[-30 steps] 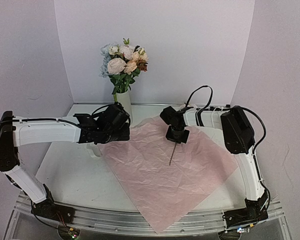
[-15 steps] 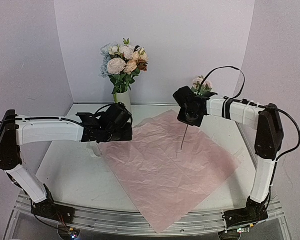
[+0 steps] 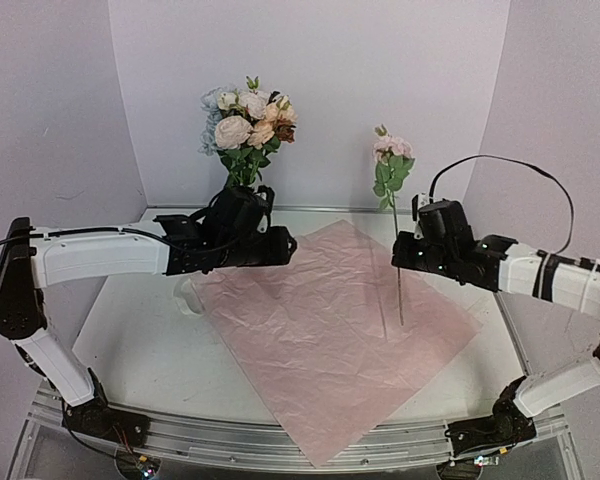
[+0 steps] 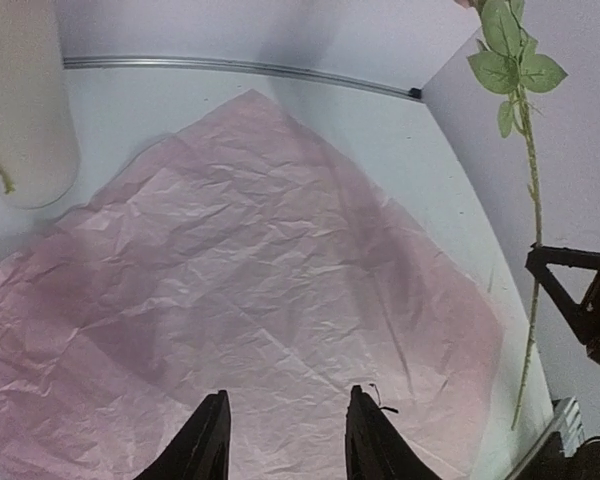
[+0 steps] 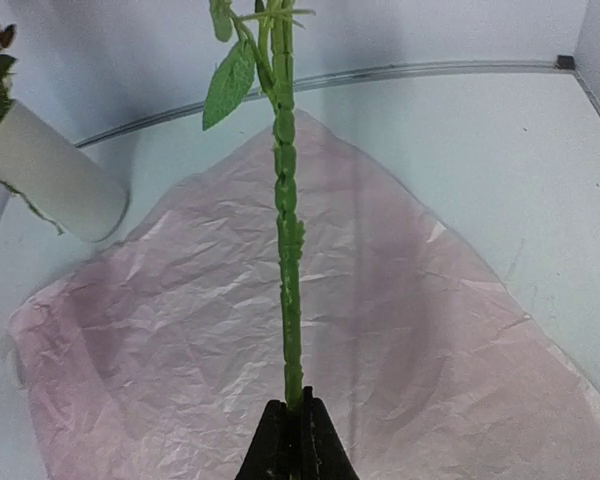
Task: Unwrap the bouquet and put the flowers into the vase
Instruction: Pick up the fake flower from the wrapping paper.
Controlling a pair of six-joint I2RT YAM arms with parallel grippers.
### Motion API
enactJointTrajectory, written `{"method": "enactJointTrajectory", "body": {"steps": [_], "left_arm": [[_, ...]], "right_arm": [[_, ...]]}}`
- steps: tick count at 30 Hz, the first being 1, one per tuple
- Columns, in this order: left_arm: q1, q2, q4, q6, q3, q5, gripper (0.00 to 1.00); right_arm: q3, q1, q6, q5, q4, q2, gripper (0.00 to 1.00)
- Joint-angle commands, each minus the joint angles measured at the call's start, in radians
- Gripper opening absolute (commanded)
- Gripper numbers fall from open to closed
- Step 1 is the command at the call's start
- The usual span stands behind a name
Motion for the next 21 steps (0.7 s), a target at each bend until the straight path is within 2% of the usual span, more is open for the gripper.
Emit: {"method": "enactJointTrajectory", "body": {"steps": [1, 4, 7, 12, 18, 21], "left_arm": [[-0.017, 0.03, 0.207, 0.025, 0.076, 0.168, 0.44], [-0.024, 0.056, 0.305, 0.023, 0.101, 0.256, 0.5], [-0.033, 0.081, 0.388, 0.021, 0.123, 0.321, 0.63], [-0.046, 0.149, 0.396, 0.036, 0.249, 0.39, 0.72], [-0.049, 0.195, 0.491, 0.014, 0.321, 0.459, 0.74], [-0.05, 0.209, 0.517, 0.016, 0.353, 0.484, 0.63]], "right_arm": [[-0.136, 0.005, -0.149, -0.221, 0.278, -0.162, 0.0], [-0.198, 0.005, -0.167, -0.289, 0.333, -0.252, 0.0], [-0.227, 0.005, -0.185, -0.357, 0.359, -0.312, 0.0], [-0.261, 0.005, -0.2, -0.456, 0.392, -0.39, 0.0], [-0.278, 0.005, -0.205, -0.523, 0.404, -0.428, 0.0], [-0.282, 0.005, -0.202, -0.534, 0.404, -0.438, 0.0]]}}
